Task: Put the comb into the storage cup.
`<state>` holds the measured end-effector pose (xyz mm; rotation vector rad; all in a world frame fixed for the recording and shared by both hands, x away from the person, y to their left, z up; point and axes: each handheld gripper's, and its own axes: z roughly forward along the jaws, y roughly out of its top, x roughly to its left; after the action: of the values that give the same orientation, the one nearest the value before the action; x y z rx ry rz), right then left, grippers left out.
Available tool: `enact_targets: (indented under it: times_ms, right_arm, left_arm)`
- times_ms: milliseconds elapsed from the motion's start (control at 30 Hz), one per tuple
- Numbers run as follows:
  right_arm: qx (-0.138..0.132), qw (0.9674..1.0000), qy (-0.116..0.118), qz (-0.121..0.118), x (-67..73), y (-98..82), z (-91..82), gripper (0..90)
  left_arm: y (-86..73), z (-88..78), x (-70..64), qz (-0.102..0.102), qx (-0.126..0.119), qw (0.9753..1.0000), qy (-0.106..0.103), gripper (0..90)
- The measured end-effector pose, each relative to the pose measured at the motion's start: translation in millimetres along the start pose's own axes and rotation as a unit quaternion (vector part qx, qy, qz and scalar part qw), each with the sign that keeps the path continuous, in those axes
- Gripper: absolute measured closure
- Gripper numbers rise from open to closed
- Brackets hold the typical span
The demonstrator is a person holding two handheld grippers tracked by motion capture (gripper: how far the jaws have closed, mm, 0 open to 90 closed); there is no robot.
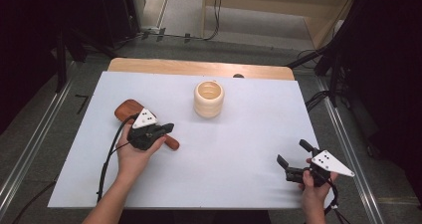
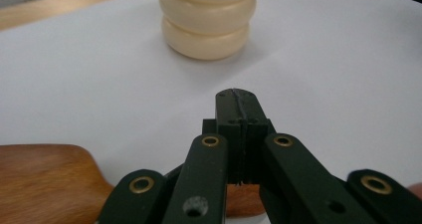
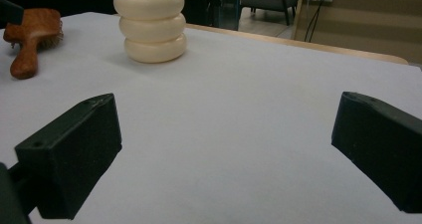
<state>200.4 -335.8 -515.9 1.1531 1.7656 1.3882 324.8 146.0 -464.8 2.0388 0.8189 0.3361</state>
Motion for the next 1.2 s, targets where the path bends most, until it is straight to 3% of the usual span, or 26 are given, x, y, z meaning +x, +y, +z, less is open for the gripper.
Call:
enact_targets:
  times_ms: [267, 467, 833, 1200]
  right_arm:
    - [0.000, 1.0000, -0.001, -0.003, -0.2, 0.0, 0.6, 0.0]
    - [0.002, 1.0000, 0.000, -0.004, 0.4, 0.0, 1.1, 0.0]
    - [0.005, 1.0000, -0.005, -0.005, 1.0, -0.1, 1.8, 0.0]
    - [0.007, 0.9999, -0.004, -0.007, 1.4, -0.1, 2.5, 0.0]
  left_arm:
    - [-4.5, 22.8, -6.1, -0.009, 0.047, 0.9988, -0.007, 90.0]
    - [-11.3, 34.3, -15.0, 0.001, 0.088, 0.9961, -0.004, 90.0]
    - [-15.8, 38.8, -18.3, -0.013, 0.090, 0.9958, 0.003, 90.0]
    - [-28.4, 27.4, -20.8, -0.026, 0.094, 0.9952, 0.009, 90.0]
